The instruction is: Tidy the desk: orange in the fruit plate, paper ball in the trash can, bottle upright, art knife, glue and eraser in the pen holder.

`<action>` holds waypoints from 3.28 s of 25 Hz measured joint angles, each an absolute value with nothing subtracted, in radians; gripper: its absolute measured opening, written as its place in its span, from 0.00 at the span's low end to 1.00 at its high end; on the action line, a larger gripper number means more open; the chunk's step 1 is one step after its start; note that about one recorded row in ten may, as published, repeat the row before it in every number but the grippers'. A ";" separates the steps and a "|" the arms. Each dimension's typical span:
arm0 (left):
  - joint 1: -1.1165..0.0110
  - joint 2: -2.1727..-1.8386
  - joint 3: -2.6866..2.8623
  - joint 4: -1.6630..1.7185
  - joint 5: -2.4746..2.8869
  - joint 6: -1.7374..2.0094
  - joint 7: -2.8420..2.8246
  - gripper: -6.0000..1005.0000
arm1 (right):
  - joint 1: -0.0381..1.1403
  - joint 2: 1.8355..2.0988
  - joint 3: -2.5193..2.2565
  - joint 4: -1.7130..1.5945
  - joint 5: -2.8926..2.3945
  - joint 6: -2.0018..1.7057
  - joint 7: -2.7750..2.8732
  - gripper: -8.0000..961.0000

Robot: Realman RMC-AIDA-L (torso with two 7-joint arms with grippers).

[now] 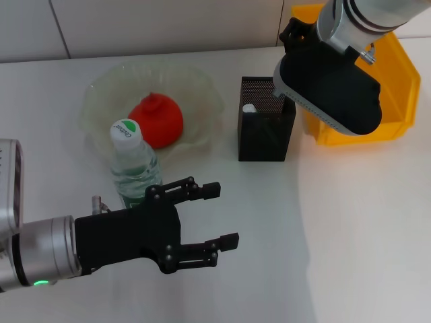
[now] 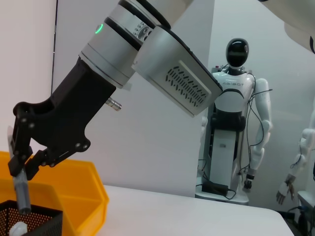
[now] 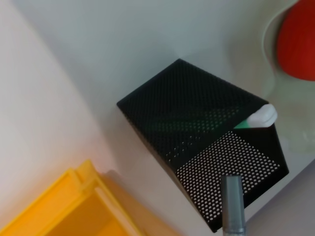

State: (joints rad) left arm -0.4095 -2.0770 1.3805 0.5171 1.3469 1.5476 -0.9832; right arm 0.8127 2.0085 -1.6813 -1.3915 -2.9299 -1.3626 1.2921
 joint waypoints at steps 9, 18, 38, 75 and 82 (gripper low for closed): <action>-0.415 -2.078 1.382 0.517 1.343 1.550 -0.983 0.80 | 0.811 2.008 -1.687 -1.404 -2.930 -1.363 1.267 0.14; -0.413 -2.079 1.386 0.517 1.331 1.548 -0.975 0.80 | 0.816 2.011 -1.694 -1.410 -2.930 -1.376 1.274 0.14; -0.409 -2.079 1.388 0.508 1.325 1.555 -0.957 0.80 | 0.843 2.022 -1.704 -1.362 -2.931 -1.378 1.321 0.15; -0.409 -2.077 1.387 0.508 1.325 1.571 -0.957 0.80 | 0.787 2.036 -1.494 -1.600 -2.921 -1.398 1.502 0.23; -0.395 -2.070 1.367 0.517 1.303 1.597 -0.950 0.80 | 0.619 2.083 -1.134 -1.875 -2.630 -1.400 1.665 0.23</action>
State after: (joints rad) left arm -0.3952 -2.0698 1.3672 0.5174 1.3027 1.5966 -0.9498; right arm 0.6191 2.0831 -1.1340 -1.8754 -2.6297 -1.3996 1.6652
